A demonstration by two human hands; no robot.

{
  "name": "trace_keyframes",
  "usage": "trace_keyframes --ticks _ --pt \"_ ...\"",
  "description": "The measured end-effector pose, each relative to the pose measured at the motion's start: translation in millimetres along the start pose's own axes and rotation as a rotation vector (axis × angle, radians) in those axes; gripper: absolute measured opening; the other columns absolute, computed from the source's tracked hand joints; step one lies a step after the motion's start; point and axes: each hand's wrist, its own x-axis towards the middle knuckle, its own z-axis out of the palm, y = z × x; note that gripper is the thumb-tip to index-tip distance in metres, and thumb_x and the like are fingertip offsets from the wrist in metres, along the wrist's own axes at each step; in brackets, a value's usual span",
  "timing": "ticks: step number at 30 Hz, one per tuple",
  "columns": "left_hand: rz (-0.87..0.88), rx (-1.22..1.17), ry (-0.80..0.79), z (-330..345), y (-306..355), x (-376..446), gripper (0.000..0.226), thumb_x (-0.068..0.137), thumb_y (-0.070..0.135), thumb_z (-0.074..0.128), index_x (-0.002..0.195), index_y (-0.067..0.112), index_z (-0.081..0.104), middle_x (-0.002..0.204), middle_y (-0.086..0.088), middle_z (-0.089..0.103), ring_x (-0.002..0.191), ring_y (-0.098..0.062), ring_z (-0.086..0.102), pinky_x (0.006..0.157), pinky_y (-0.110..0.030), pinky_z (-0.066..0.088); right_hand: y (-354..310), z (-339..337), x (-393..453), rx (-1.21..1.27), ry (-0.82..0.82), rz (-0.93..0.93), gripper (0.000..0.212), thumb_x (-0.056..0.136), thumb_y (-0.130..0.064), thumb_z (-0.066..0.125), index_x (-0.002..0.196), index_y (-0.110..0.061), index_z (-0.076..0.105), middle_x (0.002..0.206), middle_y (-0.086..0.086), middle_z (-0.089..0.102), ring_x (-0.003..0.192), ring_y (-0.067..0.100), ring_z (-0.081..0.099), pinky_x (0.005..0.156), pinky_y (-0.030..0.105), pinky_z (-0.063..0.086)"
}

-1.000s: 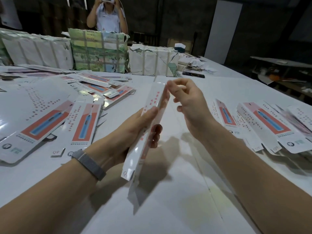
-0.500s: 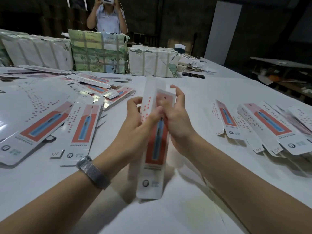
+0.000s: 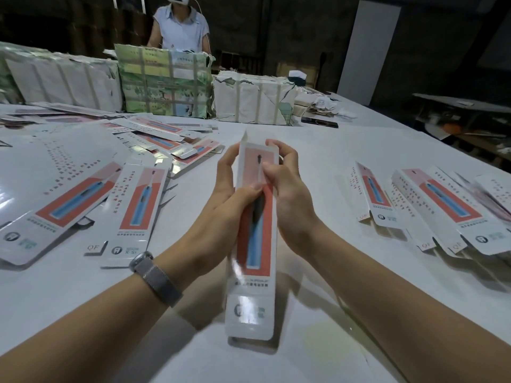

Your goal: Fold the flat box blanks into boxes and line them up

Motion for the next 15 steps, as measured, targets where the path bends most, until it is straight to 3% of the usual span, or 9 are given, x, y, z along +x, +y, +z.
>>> trace_keyframes --ticks 4,9,12,15 --pt "-0.027 -0.069 -0.021 -5.7 1.3 3.8 0.066 0.084 0.033 0.058 0.132 0.071 0.034 0.115 0.018 0.07 0.079 -0.033 0.074 0.064 -0.044 0.06 0.7 -0.9 0.4 -0.042 0.01 -0.033 0.022 0.089 -0.034 0.039 0.107 -0.023 0.048 0.092 -0.003 0.061 0.08 0.006 0.062 0.075 0.028 0.055" --pt "-0.093 -0.129 -0.039 -11.4 -0.4 5.2 0.055 0.082 0.026 0.056 0.125 0.057 0.044 0.098 0.001 0.073 0.07 -0.032 0.072 0.063 -0.045 0.06 0.1 0.8 -4.2 -0.104 -0.005 -0.05 0.017 0.091 -0.033 0.037 0.105 -0.024 0.045 0.078 -0.009 0.057 0.066 0.005 0.059 0.056 0.029 0.051" --pt "-0.093 -0.16 -0.006 -9.5 0.6 5.6 0.041 0.086 0.024 0.056 0.112 0.053 0.047 0.095 0.003 0.073 0.074 -0.026 0.073 0.064 -0.044 0.06 -0.9 2.4 -5.2 -0.141 -0.043 -0.04 0.019 0.092 -0.034 0.037 0.107 -0.025 0.044 0.082 -0.003 0.055 0.069 0.004 0.06 0.06 0.029 0.054" --pt "-0.034 -0.111 0.024 -5.2 -0.1 4.6 0.029 0.096 0.033 0.059 0.114 0.047 0.041 0.089 0.003 0.073 0.075 -0.021 0.074 0.064 -0.036 0.06 -1.4 2.8 -5.2 -0.057 -0.044 -0.062 0.015 0.091 -0.028 0.04 0.102 -0.02 0.047 0.084 -0.003 0.055 0.074 0.006 0.058 0.065 0.021 0.052"
